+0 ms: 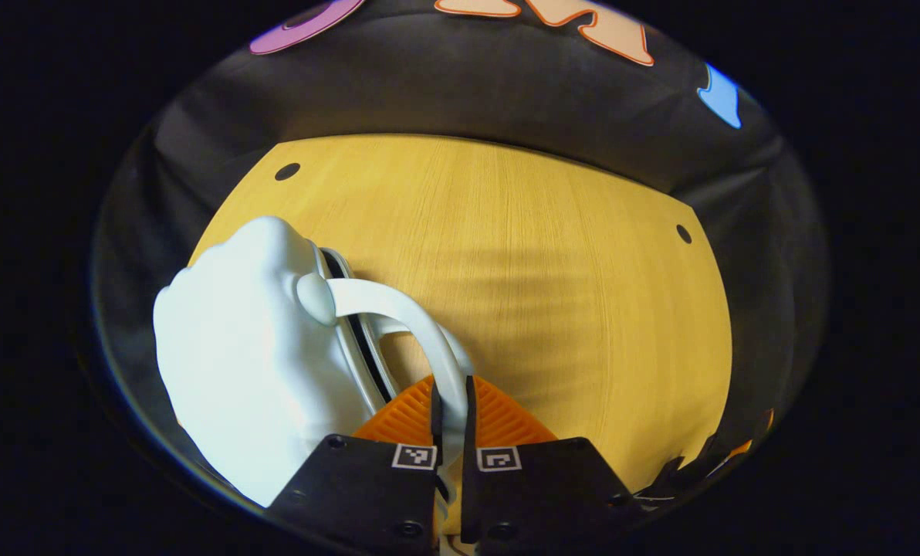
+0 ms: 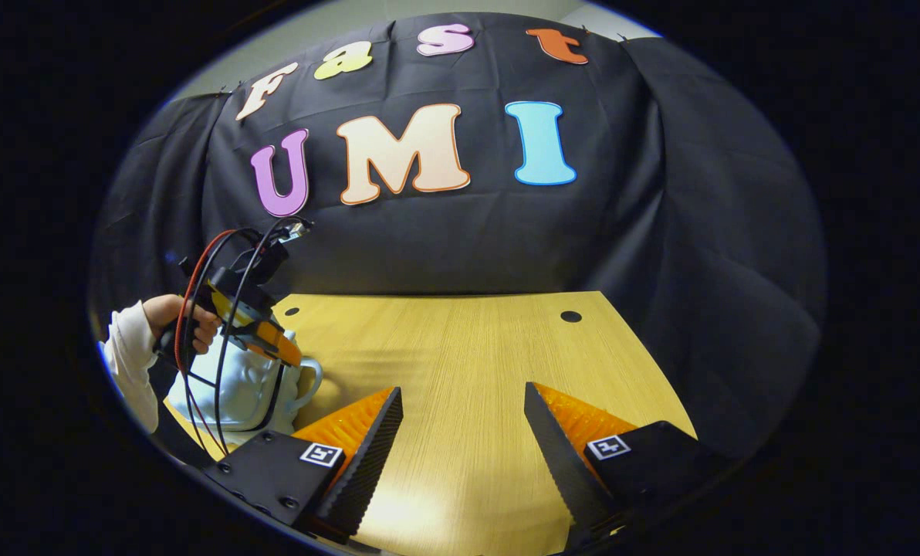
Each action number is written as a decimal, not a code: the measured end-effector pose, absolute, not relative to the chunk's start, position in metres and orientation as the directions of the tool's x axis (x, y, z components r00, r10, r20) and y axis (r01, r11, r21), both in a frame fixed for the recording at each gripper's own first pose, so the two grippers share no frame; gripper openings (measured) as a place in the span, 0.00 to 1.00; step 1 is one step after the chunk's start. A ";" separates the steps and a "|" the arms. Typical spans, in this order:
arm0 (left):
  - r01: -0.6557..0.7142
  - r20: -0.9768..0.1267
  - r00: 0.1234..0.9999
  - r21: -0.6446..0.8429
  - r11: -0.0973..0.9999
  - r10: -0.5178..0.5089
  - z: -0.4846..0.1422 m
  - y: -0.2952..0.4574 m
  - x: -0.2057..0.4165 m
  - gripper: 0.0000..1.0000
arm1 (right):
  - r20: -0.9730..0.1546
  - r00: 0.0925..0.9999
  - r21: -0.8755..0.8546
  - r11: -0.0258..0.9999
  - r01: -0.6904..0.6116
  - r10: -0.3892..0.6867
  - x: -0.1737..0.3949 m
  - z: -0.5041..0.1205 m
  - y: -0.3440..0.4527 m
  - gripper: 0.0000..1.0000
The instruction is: First open the suitcase, pack the skin care products into it, and then close the suitcase.
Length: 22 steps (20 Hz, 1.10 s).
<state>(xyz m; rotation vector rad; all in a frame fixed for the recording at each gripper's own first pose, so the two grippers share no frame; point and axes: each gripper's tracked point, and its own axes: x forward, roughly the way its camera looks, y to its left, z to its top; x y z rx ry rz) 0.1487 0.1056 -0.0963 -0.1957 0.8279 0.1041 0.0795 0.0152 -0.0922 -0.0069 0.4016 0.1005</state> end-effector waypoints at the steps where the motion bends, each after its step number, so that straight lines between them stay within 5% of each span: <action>1: -0.177 -0.744 0.668 -0.126 0.976 0.026 -0.096 0.103 0.147 0.07 | -0.382 0.919 0.013 0.995 -0.102 0.099 0.082 -0.088 0.013 0.99; 5: -0.210 -0.746 0.658 -0.053 0.976 0.101 -0.088 0.106 0.123 0.33 | -0.356 0.928 0.042 0.994 -0.100 0.109 0.088 -0.079 0.008 0.99; 6: -0.224 -0.739 0.661 -0.027 0.974 0.131 -0.085 0.107 0.118 0.53 | -0.357 0.927 0.049 0.994 -0.101 0.112 0.088 -0.079 0.008 0.99; 8: -0.232 -0.716 0.676 0.017 0.972 0.174 -0.075 0.111 0.102 0.74 | -0.355 0.927 0.048 0.993 -0.109 0.119 0.090 -0.079 0.009 0.99; 10: -0.222 -0.705 0.683 0.050 0.974 0.192 -0.071 0.109 0.087 0.81 | -0.354 0.925 0.051 0.991 -0.126 0.136 0.090 -0.079 0.013 0.99; 14: -0.179 -0.705 0.686 0.078 0.981 0.181 -0.069 0.091 0.057 0.87 | -0.346 0.924 0.046 0.986 -0.160 0.166 0.092 -0.076 0.020 0.98; 16: -0.152 -0.708 0.688 0.075 0.986 0.160 -0.071 0.078 0.046 0.79 | -0.339 0.924 0.051 0.984 -0.168 0.175 0.093 -0.073 0.021 0.99; 22: -0.122 -0.719 0.681 0.075 0.990 0.139 -0.076 0.062 0.033 0.79 | -0.324 0.930 0.063 0.985 -0.162 0.174 0.094 -0.067 0.010 0.98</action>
